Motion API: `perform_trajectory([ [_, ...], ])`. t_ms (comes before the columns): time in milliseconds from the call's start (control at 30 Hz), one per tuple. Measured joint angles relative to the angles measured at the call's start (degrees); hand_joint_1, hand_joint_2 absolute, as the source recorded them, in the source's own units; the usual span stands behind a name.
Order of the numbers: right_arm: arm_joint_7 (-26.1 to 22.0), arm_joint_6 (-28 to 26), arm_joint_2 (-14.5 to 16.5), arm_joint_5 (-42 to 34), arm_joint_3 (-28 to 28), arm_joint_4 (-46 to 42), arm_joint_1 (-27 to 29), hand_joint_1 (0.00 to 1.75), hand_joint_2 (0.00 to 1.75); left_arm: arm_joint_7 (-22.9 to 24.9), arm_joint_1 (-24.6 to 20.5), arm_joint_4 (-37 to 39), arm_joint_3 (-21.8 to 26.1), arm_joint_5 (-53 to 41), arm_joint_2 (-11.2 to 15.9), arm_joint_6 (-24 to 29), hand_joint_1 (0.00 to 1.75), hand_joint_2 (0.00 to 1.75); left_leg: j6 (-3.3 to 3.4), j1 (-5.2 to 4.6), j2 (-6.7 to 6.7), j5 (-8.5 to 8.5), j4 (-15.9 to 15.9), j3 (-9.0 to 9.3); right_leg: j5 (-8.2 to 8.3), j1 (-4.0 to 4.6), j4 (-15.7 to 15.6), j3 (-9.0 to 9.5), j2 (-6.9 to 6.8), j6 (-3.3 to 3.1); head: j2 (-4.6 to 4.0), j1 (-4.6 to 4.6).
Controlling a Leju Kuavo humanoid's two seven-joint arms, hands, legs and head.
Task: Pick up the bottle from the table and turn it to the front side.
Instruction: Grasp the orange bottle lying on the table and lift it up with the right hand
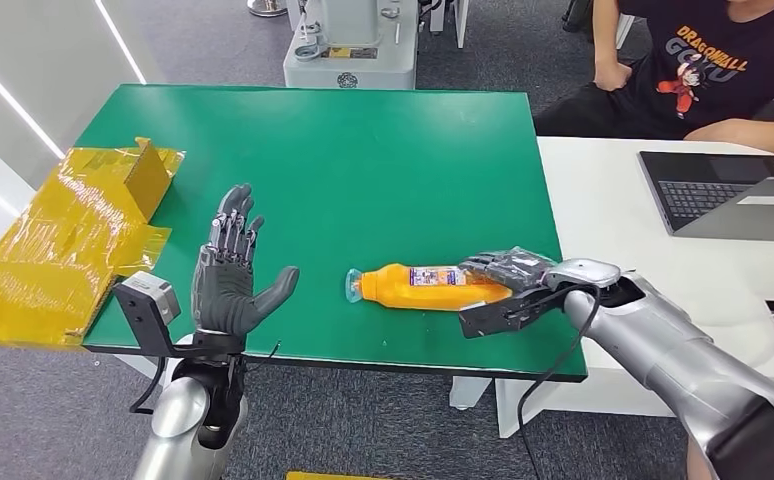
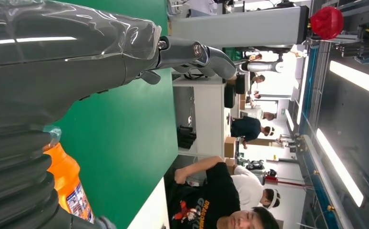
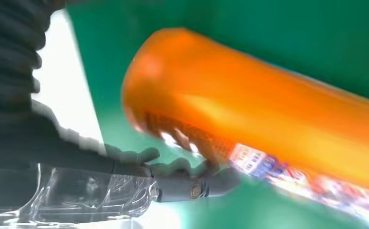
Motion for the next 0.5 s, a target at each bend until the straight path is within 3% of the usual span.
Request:
perform_trajectory([
  [500, 4.49, -5.48, 2.66, 6.24, 3.39, 3.53, -0.60, 0.00, 1.75, 0.22, 0.05, 0.00, -0.85, 0.09, 0.48, 1.40, 0.00, 1.75, 0.00, 0.00, 0.00, 0.00, 0.00, 0.00, 0.00, 0.00, 0.00, -0.01, 0.00, 0.00, 0.00, -0.01],
])
